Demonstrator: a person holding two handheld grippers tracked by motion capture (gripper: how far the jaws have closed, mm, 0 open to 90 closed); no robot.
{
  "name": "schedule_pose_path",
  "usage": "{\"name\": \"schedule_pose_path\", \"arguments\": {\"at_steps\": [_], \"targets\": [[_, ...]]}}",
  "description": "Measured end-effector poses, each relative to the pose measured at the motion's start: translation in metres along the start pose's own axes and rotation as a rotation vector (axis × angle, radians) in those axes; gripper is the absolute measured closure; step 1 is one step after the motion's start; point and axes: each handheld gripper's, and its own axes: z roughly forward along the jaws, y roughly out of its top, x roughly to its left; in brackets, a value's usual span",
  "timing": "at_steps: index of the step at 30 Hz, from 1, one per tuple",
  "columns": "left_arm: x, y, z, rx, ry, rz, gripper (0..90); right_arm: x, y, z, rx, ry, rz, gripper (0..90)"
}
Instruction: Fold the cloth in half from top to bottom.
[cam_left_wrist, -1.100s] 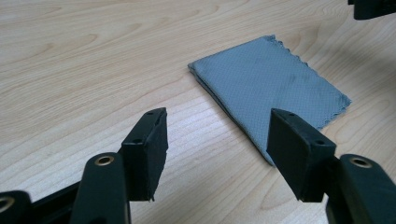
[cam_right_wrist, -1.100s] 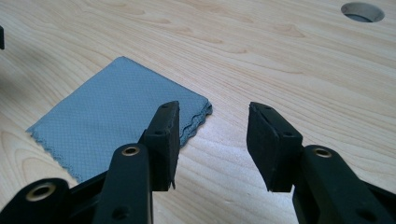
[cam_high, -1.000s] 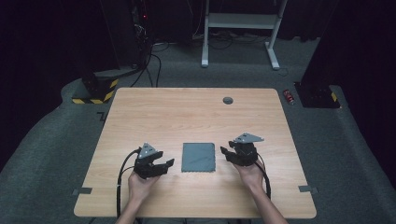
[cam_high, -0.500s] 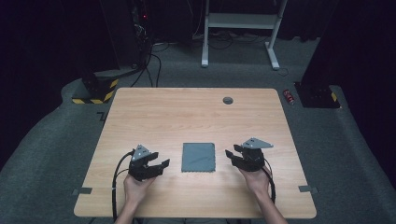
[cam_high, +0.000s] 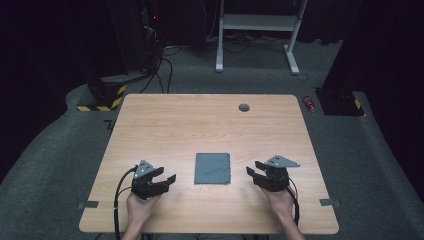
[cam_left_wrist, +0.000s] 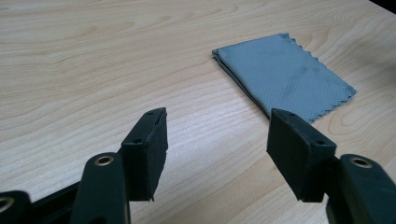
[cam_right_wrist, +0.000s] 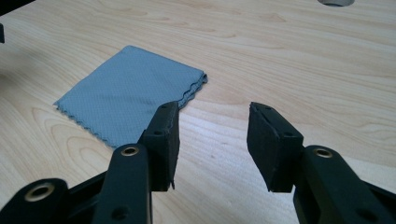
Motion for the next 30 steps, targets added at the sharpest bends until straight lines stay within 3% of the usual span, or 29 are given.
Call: {"name": "schedule_pose_path", "arguments": {"at_steps": [19,30], "targets": [[0.006,-0.016,-0.004,0.017,0.027,-0.028,38.6,-0.004,-0.022,-0.01,0.023,-0.025,0.009,54.2],[0.013,-0.022,-0.005,0.034,0.066,-0.026,38.5,-0.01,-0.033,-0.014,0.037,-0.058,0.033,54.4]]}}
